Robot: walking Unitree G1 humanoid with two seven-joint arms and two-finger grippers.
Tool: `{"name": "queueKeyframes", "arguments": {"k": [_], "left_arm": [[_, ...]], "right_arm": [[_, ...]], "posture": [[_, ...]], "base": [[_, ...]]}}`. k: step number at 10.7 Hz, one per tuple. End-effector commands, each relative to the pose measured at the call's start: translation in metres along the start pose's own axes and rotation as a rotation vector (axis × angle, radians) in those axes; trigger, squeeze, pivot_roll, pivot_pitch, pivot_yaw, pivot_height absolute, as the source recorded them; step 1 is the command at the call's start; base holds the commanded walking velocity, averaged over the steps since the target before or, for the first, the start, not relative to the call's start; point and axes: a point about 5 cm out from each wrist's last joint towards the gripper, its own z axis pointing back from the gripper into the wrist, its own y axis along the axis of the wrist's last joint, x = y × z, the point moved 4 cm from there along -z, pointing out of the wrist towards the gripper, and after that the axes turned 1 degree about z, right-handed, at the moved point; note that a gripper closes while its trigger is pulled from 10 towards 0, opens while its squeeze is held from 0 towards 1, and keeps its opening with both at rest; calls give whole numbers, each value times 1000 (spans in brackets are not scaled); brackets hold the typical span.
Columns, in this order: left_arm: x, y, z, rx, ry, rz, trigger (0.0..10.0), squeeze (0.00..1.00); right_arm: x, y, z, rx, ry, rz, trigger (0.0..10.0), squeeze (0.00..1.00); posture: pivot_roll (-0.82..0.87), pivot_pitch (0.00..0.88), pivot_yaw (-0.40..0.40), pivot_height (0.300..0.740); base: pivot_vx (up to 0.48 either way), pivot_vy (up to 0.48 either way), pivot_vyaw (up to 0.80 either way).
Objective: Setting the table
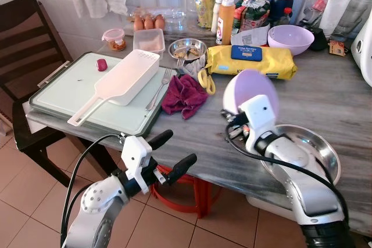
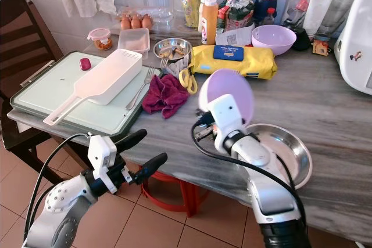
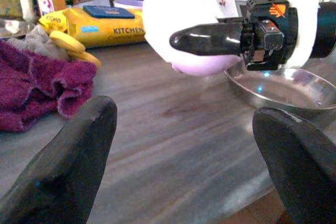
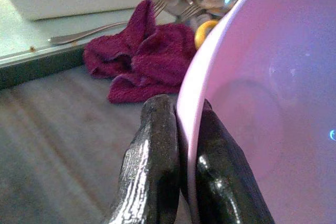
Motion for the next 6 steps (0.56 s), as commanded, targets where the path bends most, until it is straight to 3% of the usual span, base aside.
{"name": "queueKeyframes", "arguments": {"k": [1,6], "left_arm": [[2,-1,2,-15,-17,-6,10000,0],[1,-14,4,-46,-19,17,10000,0]], "right_arm": [[-5,9,-2,15,31,9,10000,0],[-15,-2,0,-70,83,1,10000,0]], "posture": [[-87,105,55,740],[-88,109,61,740]], "base": [[0,0,0],[0,0,0]]}}
